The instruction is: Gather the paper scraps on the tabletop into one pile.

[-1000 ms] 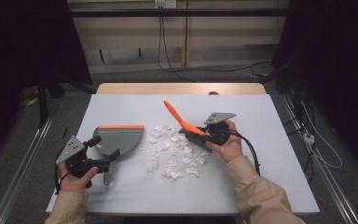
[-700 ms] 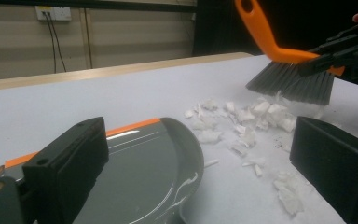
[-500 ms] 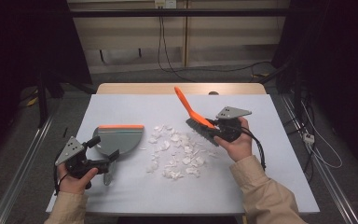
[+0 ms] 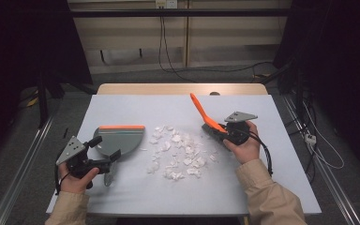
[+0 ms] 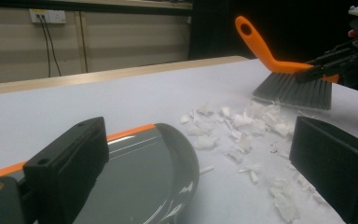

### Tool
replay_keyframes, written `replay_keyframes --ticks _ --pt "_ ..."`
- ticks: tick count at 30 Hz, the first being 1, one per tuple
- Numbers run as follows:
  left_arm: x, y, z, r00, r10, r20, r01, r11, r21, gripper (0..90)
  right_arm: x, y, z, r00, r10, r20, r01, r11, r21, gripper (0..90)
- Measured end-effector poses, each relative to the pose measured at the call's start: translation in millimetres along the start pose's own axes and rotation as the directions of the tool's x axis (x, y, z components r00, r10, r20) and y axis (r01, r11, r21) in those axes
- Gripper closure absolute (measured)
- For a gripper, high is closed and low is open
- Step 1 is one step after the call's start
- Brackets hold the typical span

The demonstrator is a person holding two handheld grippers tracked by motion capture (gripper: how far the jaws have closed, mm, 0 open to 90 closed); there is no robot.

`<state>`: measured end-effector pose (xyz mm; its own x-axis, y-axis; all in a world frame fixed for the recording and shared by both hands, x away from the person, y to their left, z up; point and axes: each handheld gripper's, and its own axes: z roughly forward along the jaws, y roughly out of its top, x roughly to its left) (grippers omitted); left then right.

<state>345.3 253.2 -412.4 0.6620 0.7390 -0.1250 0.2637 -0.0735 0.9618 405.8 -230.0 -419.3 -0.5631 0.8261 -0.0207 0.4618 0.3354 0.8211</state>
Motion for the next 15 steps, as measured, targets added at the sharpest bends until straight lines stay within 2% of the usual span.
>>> replay_keyframes --ticks 5,8,11,12,13,15 --pt "-0.6 0.0 0.9 1.0000 0.006 0.004 -0.006 1.0000 0.004 4.2 1.6 1.0 2.0 0.9987 0.050 -0.010 -0.049 0.997 0.053 70.1" --pt "-1.0 0.1 1.1 1.0000 0.004 0.006 -0.004 1.0000 0.002 4.2 1.7 7.1 2.5 0.9982 0.060 0.008 -0.060 0.995 0.081 59.1" --pt "-0.7 0.3 1.1 1.0000 0.007 0.005 -0.007 1.0000 0.002 4.2 0.8 13.7 4.3 0.9959 0.090 0.000 -0.089 0.987 0.132 63.4" --pt "-0.7 0.5 1.1 1.0000 0.007 0.005 -0.007 1.0000 0.002 4.2 0.8 15.6 5.3 0.9965 0.084 0.003 -0.084 0.986 0.145 64.1" --pt "-0.9 0.6 1.2 1.0000 0.006 0.007 -0.006 1.0000 0.001 4.2 1.4 17.0 5.7 0.9963 0.085 0.012 -0.086 0.985 0.150 70.1" --pt "-1.2 0.9 1.2 0.9999 0.009 0.008 -0.009 1.0000 0.001 4.2 1.6 17.9 6.6 0.9958 0.091 0.013 -0.092 0.982 0.167 71.4"
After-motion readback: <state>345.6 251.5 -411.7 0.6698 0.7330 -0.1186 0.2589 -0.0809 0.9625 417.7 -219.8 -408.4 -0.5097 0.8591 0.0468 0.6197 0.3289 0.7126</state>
